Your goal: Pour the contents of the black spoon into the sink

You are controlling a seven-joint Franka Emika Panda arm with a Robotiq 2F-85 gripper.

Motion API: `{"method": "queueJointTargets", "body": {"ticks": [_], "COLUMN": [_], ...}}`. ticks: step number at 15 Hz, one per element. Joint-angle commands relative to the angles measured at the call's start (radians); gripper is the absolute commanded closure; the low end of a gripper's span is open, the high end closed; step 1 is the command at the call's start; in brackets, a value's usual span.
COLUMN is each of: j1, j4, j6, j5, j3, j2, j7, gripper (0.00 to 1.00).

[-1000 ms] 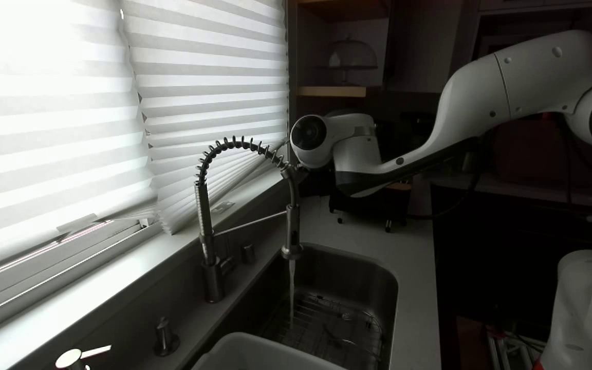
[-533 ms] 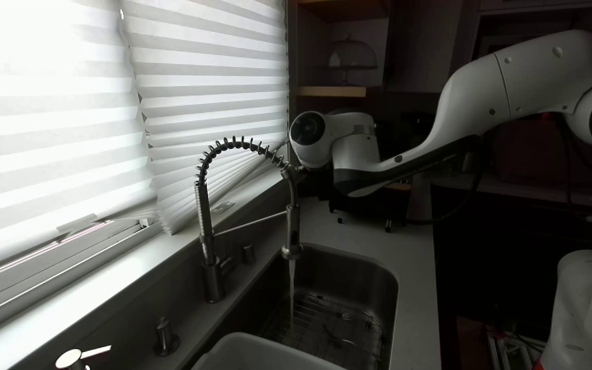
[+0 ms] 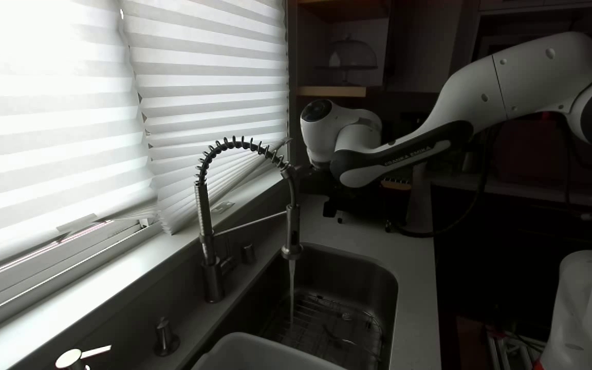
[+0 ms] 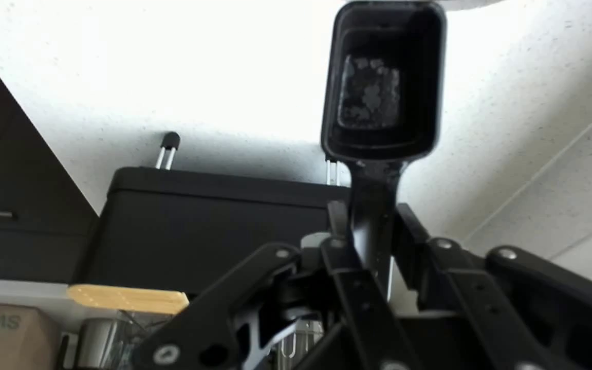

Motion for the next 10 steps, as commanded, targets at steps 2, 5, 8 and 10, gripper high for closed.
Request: {"method": "queueJointTargets", "body": {"ticks": [2,5,8,10], "j1": [-0.042,-0.071,-0.097,-0.115], "j4": [-0.038,-0.065,-0.098,-0.138], "j6": [-0.013,0.004,0.041,0.111], "j5": [0.167,0.253,0.336,0.376], "j3": [-0.042,-0.071,-0.098,-0.115], "j2": [-0.017,-0.026,-0.030,-0.031], "j7": [0.046,0.086,0.137,0.167], "gripper": [0.94,0.94,0.94,0.94]}}
